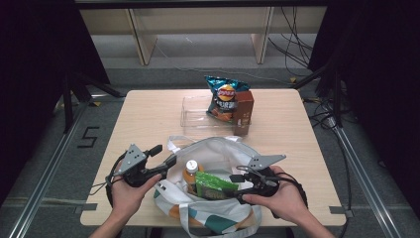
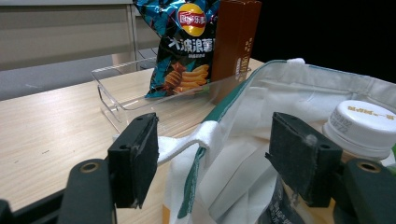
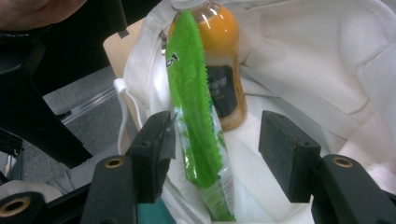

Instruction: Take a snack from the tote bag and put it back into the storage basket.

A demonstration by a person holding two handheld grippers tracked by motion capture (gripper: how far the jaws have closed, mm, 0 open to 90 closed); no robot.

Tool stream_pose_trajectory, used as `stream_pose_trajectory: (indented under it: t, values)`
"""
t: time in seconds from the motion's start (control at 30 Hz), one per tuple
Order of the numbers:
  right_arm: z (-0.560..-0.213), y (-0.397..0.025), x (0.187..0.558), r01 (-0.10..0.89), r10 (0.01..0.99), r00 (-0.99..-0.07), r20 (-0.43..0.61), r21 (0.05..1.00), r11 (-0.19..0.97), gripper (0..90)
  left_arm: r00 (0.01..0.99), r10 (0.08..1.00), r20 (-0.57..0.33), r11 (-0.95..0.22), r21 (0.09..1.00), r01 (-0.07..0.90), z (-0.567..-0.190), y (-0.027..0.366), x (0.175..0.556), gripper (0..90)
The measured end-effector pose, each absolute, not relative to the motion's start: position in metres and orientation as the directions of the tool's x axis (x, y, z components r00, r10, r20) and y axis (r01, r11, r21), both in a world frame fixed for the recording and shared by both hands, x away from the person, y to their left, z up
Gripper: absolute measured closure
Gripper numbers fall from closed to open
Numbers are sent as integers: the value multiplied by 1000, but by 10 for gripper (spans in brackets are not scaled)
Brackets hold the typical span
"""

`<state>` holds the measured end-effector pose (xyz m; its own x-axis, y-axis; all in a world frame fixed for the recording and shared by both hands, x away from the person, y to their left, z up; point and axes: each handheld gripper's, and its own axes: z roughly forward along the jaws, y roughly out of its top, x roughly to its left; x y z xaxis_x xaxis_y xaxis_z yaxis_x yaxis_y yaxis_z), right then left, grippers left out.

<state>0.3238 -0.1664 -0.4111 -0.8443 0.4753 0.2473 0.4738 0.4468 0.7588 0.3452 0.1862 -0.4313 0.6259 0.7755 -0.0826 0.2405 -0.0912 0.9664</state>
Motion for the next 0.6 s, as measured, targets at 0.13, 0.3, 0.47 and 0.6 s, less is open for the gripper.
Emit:
stream_pose_trajectory:
  t: [0.13, 0.3, 0.47, 0.6]
  values:
    - [-415, -167, 325, 475, 473, -846, 246, 752, 457, 454, 625, 776, -83, -90, 966, 240, -431, 186, 345, 326]
    - [-416, -166, 324, 485, 480, -840, 254, 746, 456, 477, 627, 775, -82, -92, 966, 240, -431, 186, 345, 326]
    - [-415, -166, 324, 446, 478, -853, 211, 770, 457, 567, 626, 776, -83, -90, 966, 240, -431, 186, 345, 326]
    - [-414, -166, 323, 437, 479, -855, 199, 774, 458, 619, 628, 773, -83, -88, 968, 235, -431, 186, 345, 327]
